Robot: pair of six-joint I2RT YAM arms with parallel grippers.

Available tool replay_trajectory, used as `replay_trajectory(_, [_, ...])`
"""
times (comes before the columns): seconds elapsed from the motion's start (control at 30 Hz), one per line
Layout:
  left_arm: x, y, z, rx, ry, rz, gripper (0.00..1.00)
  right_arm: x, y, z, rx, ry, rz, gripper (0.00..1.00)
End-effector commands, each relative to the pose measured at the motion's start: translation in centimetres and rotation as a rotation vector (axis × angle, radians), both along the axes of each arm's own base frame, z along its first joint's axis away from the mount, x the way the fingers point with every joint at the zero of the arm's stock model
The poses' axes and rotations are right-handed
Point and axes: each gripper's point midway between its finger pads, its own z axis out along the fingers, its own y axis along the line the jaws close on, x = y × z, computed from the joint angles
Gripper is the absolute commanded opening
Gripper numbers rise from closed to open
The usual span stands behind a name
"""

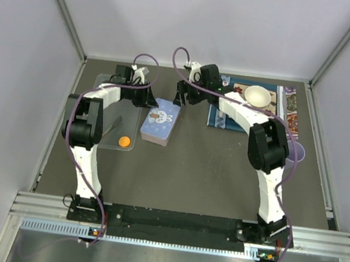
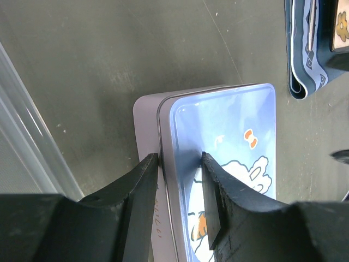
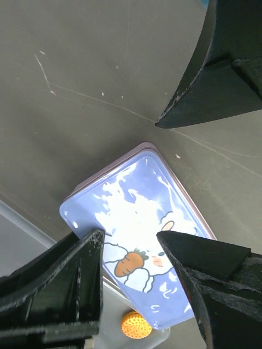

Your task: Pack the cookies

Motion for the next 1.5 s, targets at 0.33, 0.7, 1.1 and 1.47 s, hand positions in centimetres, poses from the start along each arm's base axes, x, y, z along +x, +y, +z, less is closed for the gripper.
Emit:
replay_trajectory(0.33, [-2.1,1.3,-1.6,0.088,0.073,0.010,0.41,-7.6,2.4,5.0,-0.283,-0.457,0.228,0.76])
replay_trajectory(0.7, [-2.2,1.3,-1.4,0.088,0.067,0.006,0.41,-12.4,5.7,1.9,-0.416,-0.592,0.339,0.76])
replay_trajectory(1.1, [-2.2,1.2,-1.5,0.080,0.073,0.003,0.41,-13.9,7.2,-1.6,-0.524,-0.690,0.388,0.75])
replay_trajectory(1.47, [-2.2,1.2,-1.5,0.080,0.074,0.004,0.41,-14.7,7.4,-1.9,-0.518,-0.686,0.394,0.75])
